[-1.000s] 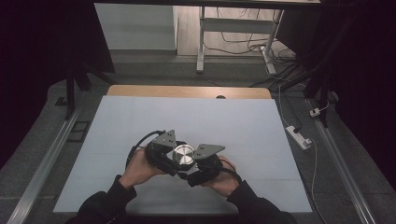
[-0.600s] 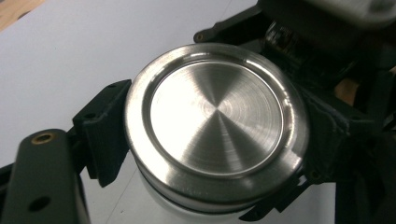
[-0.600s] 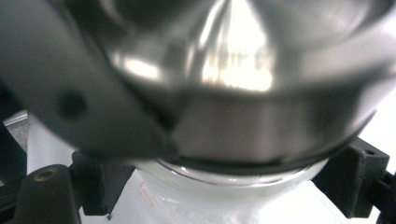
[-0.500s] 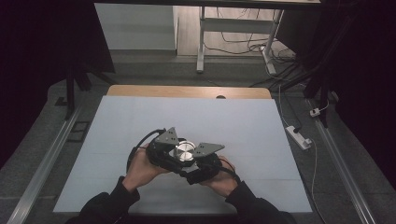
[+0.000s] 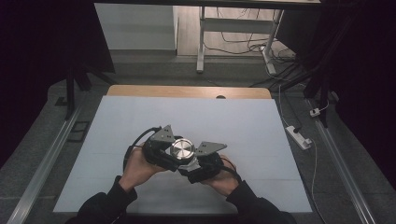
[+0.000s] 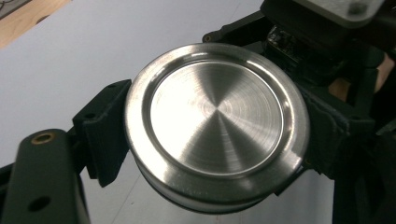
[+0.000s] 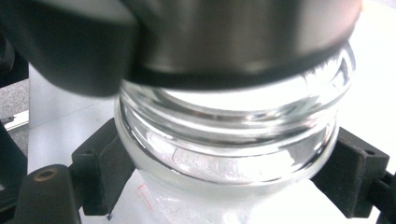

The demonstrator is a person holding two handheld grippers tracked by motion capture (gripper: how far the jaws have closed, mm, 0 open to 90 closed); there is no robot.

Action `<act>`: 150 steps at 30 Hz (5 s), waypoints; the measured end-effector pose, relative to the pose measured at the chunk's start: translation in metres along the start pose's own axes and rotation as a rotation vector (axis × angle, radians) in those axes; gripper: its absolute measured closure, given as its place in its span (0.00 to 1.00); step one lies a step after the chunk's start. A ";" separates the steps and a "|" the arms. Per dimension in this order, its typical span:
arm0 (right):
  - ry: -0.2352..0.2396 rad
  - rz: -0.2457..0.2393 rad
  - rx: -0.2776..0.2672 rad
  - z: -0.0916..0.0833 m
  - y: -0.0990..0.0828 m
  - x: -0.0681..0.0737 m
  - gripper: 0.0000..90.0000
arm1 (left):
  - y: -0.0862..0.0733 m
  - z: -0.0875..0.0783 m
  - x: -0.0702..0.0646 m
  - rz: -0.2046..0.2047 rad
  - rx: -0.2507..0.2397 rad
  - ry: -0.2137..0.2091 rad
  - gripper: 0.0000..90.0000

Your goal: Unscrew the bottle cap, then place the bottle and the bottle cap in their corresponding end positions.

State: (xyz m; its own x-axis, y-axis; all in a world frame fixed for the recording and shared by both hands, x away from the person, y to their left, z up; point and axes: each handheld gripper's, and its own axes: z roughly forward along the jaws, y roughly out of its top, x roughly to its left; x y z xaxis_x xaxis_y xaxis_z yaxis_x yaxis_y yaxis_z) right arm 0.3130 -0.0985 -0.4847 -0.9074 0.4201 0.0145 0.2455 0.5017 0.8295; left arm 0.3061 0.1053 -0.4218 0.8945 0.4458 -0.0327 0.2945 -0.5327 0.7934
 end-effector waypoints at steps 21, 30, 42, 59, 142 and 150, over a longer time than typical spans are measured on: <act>-0.044 0.001 -0.032 -0.010 0.001 -0.016 0.16 | -0.011 -0.016 -0.006 -0.006 -0.030 -0.042 0.21; -0.070 0.004 -0.032 -0.011 0.002 -0.024 0.16 | -0.022 -0.020 -0.007 -0.013 -0.029 -0.053 0.21; -0.099 0.023 -0.044 -0.012 0.004 -0.034 0.16 | -0.026 -0.022 -0.013 -0.012 -0.034 -0.069 0.21; -0.126 0.033 -0.058 -0.012 0.009 -0.047 0.16 | -0.036 -0.009 -0.019 0.003 -0.032 -0.095 0.21; -0.186 0.052 0.000 0.071 0.011 -0.094 0.16 | -0.078 0.097 -0.006 0.033 0.165 -0.008 0.20; -0.177 0.061 0.014 0.069 0.010 -0.096 0.16 | -0.077 0.098 -0.004 0.028 0.175 -0.026 0.18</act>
State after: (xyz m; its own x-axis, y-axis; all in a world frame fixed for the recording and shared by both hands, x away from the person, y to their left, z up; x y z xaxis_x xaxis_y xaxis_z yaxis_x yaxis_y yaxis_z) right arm 0.4258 -0.0812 -0.5168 -0.8169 0.5758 -0.0347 0.3041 0.4809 0.8223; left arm 0.3129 0.0743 -0.5428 0.9111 0.4112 -0.0299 0.3213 -0.6627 0.6765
